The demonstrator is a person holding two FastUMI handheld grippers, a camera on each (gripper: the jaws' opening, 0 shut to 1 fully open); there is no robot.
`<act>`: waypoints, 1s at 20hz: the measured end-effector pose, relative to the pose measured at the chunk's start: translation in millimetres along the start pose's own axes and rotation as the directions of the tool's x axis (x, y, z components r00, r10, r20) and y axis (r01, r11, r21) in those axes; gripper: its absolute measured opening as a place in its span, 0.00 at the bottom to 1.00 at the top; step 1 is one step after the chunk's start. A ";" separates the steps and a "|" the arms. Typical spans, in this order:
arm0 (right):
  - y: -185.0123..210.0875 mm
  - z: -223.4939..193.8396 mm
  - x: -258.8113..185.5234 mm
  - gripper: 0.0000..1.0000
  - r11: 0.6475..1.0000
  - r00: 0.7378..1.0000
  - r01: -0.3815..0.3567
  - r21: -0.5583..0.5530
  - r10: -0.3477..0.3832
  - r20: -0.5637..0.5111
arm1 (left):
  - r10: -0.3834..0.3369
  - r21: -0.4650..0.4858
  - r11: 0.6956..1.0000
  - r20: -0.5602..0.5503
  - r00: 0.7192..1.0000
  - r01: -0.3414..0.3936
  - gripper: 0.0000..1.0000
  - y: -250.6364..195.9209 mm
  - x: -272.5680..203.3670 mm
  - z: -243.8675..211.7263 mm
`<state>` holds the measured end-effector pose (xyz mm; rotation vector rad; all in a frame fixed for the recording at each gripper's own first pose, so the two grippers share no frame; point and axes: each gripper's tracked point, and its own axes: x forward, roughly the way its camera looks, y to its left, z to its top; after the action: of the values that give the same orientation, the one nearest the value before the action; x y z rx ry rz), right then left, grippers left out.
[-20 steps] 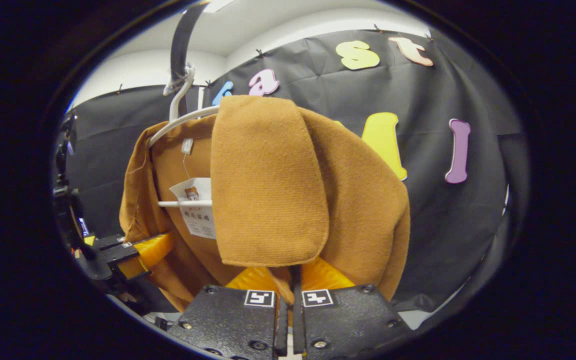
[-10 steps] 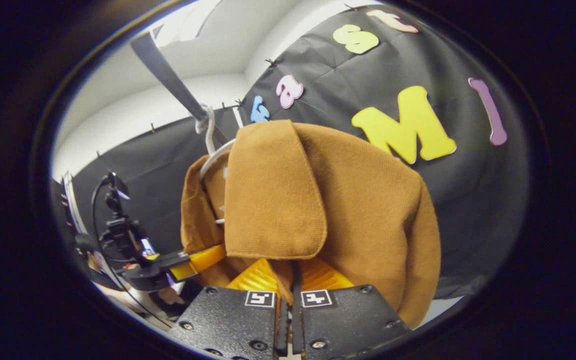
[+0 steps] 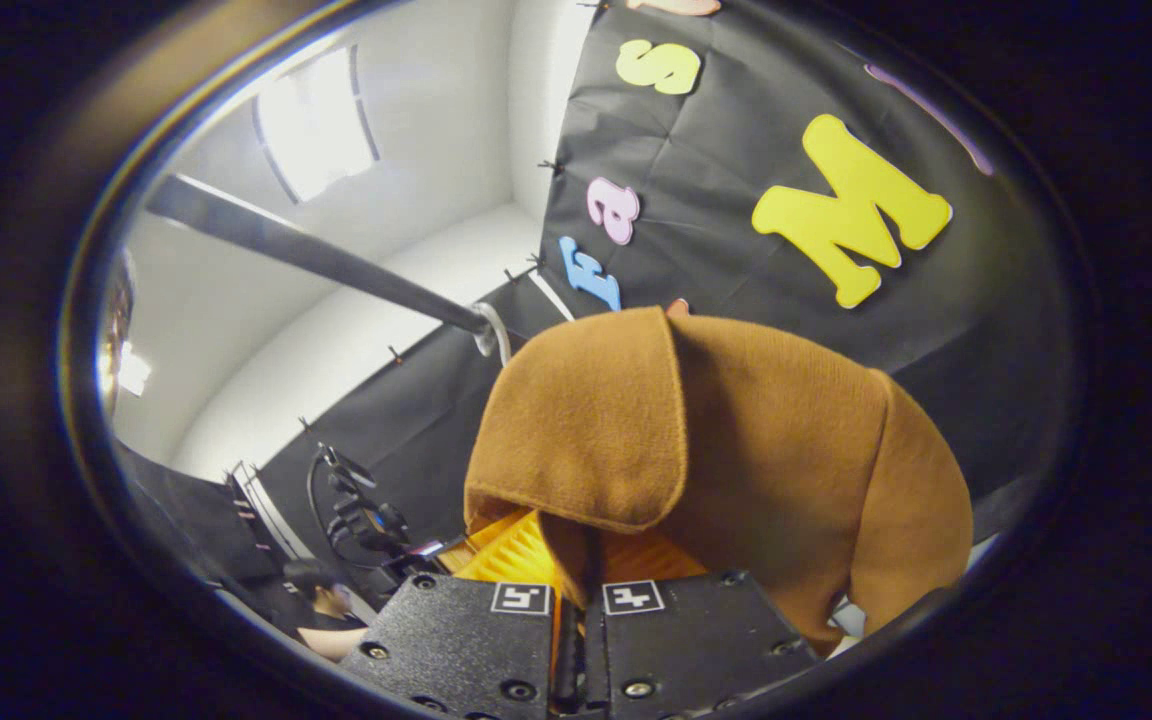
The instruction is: Grasp the clothes on the hanger with both hands and then place them into the laundry hamper below.
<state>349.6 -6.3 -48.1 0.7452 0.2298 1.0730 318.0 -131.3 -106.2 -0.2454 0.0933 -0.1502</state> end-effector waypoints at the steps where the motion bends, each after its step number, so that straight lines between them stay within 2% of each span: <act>1: 3.2 9.3 -2.1 0.06 1.000 0.999 -0.018 0.024 0.017 0.031 | 0.000 -0.005 1.000 0.021 1.000 0.000 0.02 3.2 -1.6 10.8; 4: 3.6 28.5 -5.1 0.06 0.997 0.995 -0.041 0.065 0.035 0.091 | 0.024 0.021 0.999 0.062 0.998 -0.025 0.07 18.2 -2.7 34.1; 5: 3.0 32.3 -5.8 0.06 0.997 0.994 -0.040 0.067 0.032 0.105 | 0.030 0.038 0.999 0.077 0.997 -0.033 0.02 22.8 -3.4 41.1; 6: 2.5 38.1 -7.7 0.06 0.997 0.992 -0.037 0.062 0.029 0.119 | 0.032 0.044 0.998 0.087 0.996 -0.036 0.02 25.5 -3.3 45.6; 7: 1.6 44.1 -8.5 0.06 0.997 0.990 -0.038 0.066 0.029 0.137 | 0.032 0.043 0.998 0.093 0.995 -0.036 0.06 28.4 -3.0 49.2; 8: -0.3 52.0 -11.5 0.06 0.996 0.987 -0.043 0.080 0.030 0.160 | 0.034 0.034 0.999 0.100 0.994 -0.038 0.01 31.7 -2.3 53.8; 10: -4.6 63.3 -14.4 0.06 0.994 0.980 -0.042 0.102 0.020 0.199 | 0.044 0.023 0.999 0.104 0.994 -0.046 0.01 38.0 -1.4 58.9; 14: -18.8 81.4 -25.1 0.06 0.992 0.963 -0.004 0.129 -0.031 0.269 | 0.056 0.043 0.997 0.075 0.996 -0.059 0.01 50.1 3.8 51.4; 17: -25.0 91.1 -33.8 0.06 0.987 0.949 -0.013 0.158 -0.037 0.312 | 0.051 0.049 0.997 0.058 0.997 -0.054 0.01 53.8 6.4 46.3; 18: -29.6 91.3 -34.3 0.06 0.988 0.947 -0.002 0.155 -0.048 0.317 | 0.051 0.052 0.997 0.049 0.997 -0.053 0.06 55.6 8.1 43.1; 20: -29.5 91.0 -35.1 0.06 0.990 0.947 0.008 0.141 -0.053 0.317 | 0.056 0.062 0.996 0.035 0.998 -0.058 0.07 59.6 9.9 37.7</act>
<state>400.4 -84.3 -6.4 1.0255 0.0368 0.8970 340.0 -66.8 -85.4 -0.1822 0.0626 -0.0922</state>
